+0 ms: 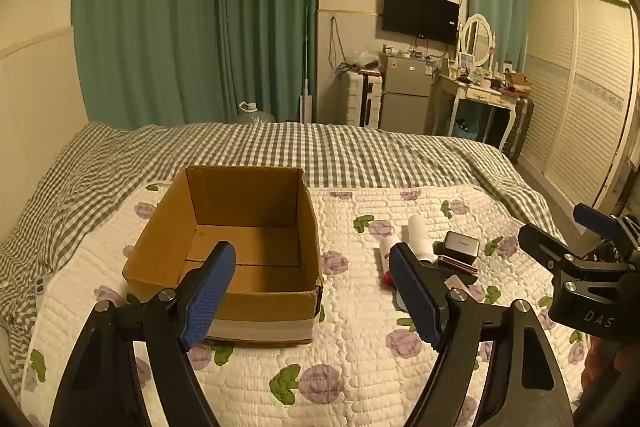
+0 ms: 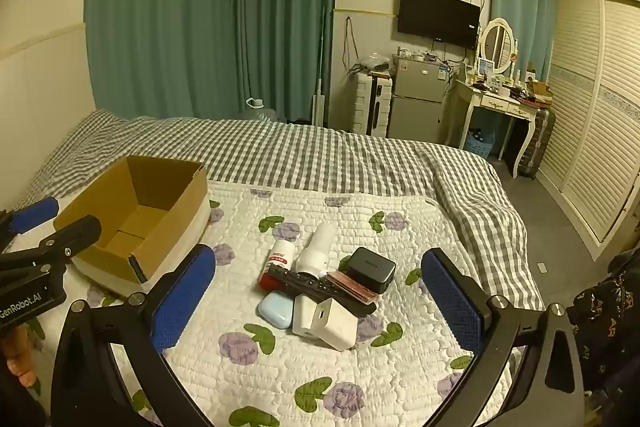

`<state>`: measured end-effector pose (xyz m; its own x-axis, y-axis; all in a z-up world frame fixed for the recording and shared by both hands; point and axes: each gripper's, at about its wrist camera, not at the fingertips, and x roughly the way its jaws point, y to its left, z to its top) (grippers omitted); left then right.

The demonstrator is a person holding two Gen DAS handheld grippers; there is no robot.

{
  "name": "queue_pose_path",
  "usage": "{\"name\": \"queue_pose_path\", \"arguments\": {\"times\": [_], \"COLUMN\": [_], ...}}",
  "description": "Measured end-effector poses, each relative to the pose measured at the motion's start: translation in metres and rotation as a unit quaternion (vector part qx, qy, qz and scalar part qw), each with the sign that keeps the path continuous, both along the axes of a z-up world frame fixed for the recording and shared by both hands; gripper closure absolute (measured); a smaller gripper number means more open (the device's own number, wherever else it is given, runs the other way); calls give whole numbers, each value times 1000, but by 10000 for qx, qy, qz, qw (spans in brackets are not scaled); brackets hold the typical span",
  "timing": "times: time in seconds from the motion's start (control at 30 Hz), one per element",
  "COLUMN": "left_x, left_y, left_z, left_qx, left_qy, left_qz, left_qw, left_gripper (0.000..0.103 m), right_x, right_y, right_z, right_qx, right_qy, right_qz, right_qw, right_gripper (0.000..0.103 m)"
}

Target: Organize rigid objects

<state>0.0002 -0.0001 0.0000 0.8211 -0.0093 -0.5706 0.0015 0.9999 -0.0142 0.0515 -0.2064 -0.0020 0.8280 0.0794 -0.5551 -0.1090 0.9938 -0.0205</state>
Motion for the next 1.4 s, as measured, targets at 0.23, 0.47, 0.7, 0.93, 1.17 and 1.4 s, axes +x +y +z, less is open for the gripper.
{"name": "queue_pose_path", "arguments": {"times": [0.23, 0.47, 0.7, 0.93, 1.17, 1.4], "left_x": [0, 0, -1, -1, -1, -1], "left_y": [-3, 0, 0, 1, 2, 2], "left_z": [-1, -2, -2, -2, -2, -3], "left_qx": [26, 24, 24, 19, 17, 19], "left_qy": [-33, -18, -14, -2, 7, 8], "left_qz": [26, 20, 30, 26, 33, 31], "left_qw": [10000, 10000, 10000, 10000, 10000, 10000], "left_gripper": [21, 21, 21, 21, 21, 21], "right_x": [0, -2, -1, -2, -2, -2], "right_y": [1, 4, 3, 4, 4, 5], "right_z": [-1, -3, -5, -6, -5, -10], "right_qx": [-12, -17, -16, -11, -15, -17], "right_qy": [79, 48, 59, 70, 76, 81], "right_qz": [8, 18, 12, 20, 22, 26], "right_qw": [10000, 10000, 10000, 10000, 10000, 10000], "right_gripper": [0, 0, 0, 0, 0, 0]}}
